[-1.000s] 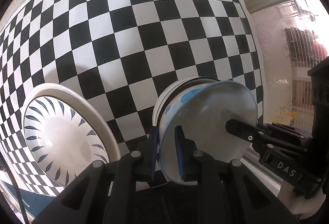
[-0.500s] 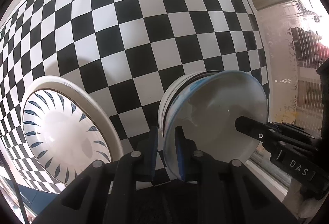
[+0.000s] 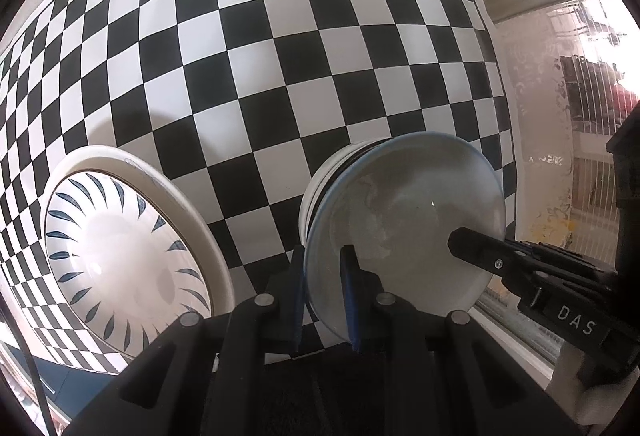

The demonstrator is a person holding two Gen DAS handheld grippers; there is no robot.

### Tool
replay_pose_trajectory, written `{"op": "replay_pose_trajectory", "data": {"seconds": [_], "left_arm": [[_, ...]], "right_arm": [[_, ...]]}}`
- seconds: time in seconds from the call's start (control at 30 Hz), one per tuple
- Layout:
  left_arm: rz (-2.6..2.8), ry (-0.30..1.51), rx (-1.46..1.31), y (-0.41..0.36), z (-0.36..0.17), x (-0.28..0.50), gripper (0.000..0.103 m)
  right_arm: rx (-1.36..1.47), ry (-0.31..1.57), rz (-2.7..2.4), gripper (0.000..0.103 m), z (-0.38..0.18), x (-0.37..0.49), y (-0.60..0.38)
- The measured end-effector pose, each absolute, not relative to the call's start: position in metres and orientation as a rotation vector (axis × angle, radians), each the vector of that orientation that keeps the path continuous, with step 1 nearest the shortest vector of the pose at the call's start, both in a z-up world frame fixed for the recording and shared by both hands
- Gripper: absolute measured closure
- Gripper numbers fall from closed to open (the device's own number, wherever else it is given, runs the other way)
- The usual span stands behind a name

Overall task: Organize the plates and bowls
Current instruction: 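Open both grippers to release the floral bowl and pull back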

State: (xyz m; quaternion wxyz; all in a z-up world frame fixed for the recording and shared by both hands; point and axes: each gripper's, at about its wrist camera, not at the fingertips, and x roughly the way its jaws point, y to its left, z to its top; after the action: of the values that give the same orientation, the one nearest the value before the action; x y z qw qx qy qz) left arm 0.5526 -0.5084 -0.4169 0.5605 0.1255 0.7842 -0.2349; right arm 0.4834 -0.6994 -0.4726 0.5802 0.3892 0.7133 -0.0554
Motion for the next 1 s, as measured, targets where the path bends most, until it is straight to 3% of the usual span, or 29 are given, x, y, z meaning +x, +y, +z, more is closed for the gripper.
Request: {"op": "replay_pose_trajectory", "data": {"seconds": [0.43,0.47,0.57,0.77,0.87,0.93,1.0], "left_arm": [[-0.496,1.811,0.308,-0.504,-0.408,0.554,0.088],[-0.486,1.803,0.312,-0.503,-0.406,0.554,0.088],[-0.47,1.778,0.307,-0.498,-0.4,0.557,0.084],[-0.464,1.726,0.326,-0.496,-0.388,0.557,0.078],[-0.462,1.665,0.331,-0.492,-0.378,0.558,0.065],[-0.452,1.625,0.33,-0.489,-0.37,0.561,0.04],[-0.447,1.583,0.331,-0.487,-0.359,0.562,0.021]], "right_arm": [[0.888,1.674,-0.143,0.088,-0.468,0.483,-0.696],[0.859,1.677,-0.151,0.082,-0.465,0.484,-0.695],[0.747,1.679,-0.194,0.047,-0.455,0.487,-0.691],[0.636,1.661,-0.203,0.013,-0.44,0.488,-0.684],[0.555,1.644,-0.233,0.013,-0.432,0.488,-0.683],[0.519,1.632,-0.249,0.013,-0.426,0.488,-0.682],[0.492,1.615,-0.26,0.013,-0.418,0.487,-0.68]]}}
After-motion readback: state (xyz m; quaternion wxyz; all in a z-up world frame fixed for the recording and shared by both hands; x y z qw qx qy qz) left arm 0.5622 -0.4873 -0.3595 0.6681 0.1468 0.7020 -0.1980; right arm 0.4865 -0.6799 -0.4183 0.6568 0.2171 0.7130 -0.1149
